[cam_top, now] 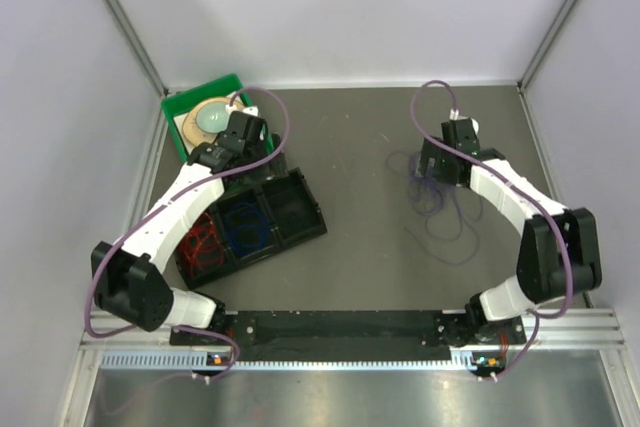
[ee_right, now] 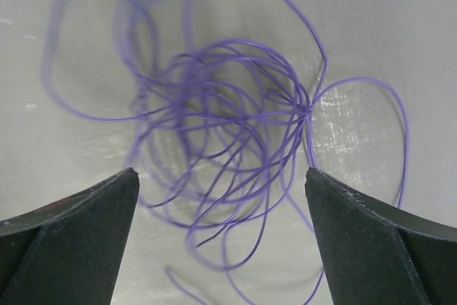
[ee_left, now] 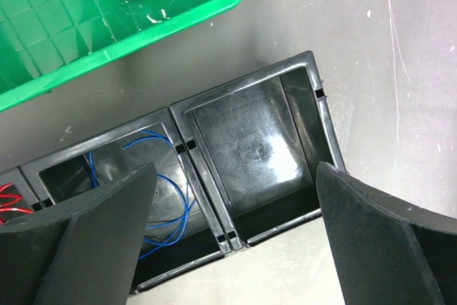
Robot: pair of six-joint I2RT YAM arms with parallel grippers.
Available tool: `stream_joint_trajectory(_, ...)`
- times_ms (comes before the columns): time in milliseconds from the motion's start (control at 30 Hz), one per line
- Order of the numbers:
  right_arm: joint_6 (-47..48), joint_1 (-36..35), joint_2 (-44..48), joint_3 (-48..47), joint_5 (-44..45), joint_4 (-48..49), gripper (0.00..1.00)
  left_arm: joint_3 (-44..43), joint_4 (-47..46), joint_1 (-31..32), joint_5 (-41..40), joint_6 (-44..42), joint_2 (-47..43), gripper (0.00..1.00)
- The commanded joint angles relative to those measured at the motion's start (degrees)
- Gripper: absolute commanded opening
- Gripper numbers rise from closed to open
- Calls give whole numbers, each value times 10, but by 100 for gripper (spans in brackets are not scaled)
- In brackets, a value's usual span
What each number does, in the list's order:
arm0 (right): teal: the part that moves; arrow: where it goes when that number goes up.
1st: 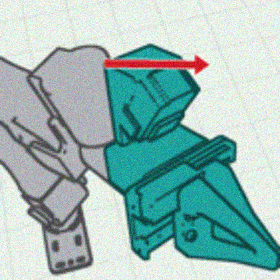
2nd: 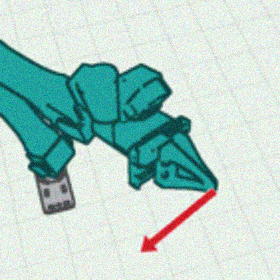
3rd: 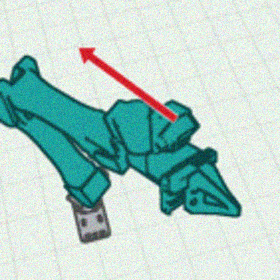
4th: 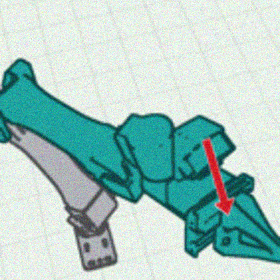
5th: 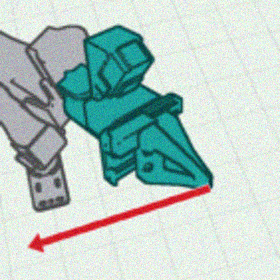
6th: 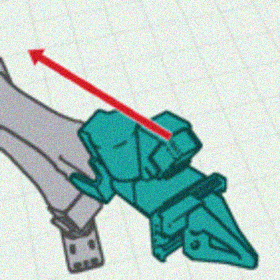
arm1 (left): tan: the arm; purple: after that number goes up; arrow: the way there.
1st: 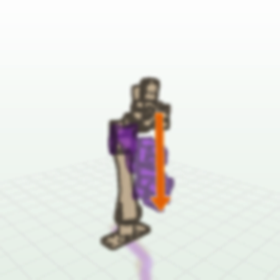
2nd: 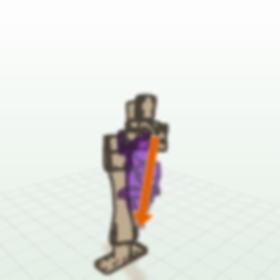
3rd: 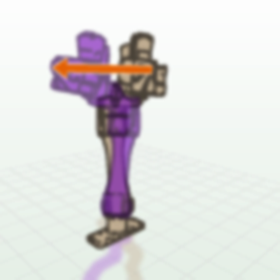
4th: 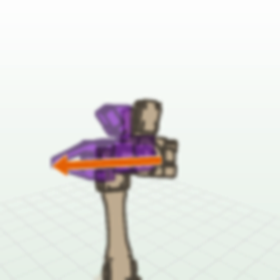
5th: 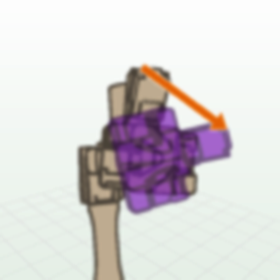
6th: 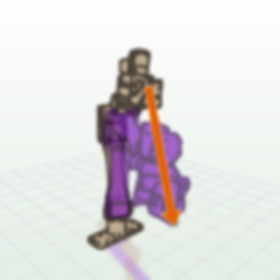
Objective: Untangle the cables
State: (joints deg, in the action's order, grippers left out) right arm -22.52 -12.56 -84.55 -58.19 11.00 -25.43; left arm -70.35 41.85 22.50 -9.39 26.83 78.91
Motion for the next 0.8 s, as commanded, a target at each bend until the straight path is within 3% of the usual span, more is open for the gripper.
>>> stream_joint_trajectory(0,-9,12,-49,-40,-25,26,99,-6,-30,6,2,-2,0,99)
stream_joint_trajectory(133,-20,12,-157,-82,-19,45,99,2,-32,7,14,-7,-3,99)
stream_joint_trajectory(267,-30,13,-208,-94,-24,87,96,13,-23,8,13,-11,-10,99)
stream_joint_trajectory(367,-30,13,-215,-85,-49,117,69,23,-23,8,4,-16,-21,99)
stream_joint_trajectory(400,-29,13,-212,-84,-54,121,44,25,-23,8,-4,-18,-24,99)
stream_joint_trajectory(467,-26,13,-202,-74,-73,136,23,28,-22,8,-12,-24,-27,99)
stream_joint_trajectory(500,-25,13,-190,-74,-78,137,0,27,-23,8,-19,-25,-27,99)
stream_joint_trajectory(767,-29,13,-44,-65,-200,148,0,3,-19,-4,-91,-35,-33,99)
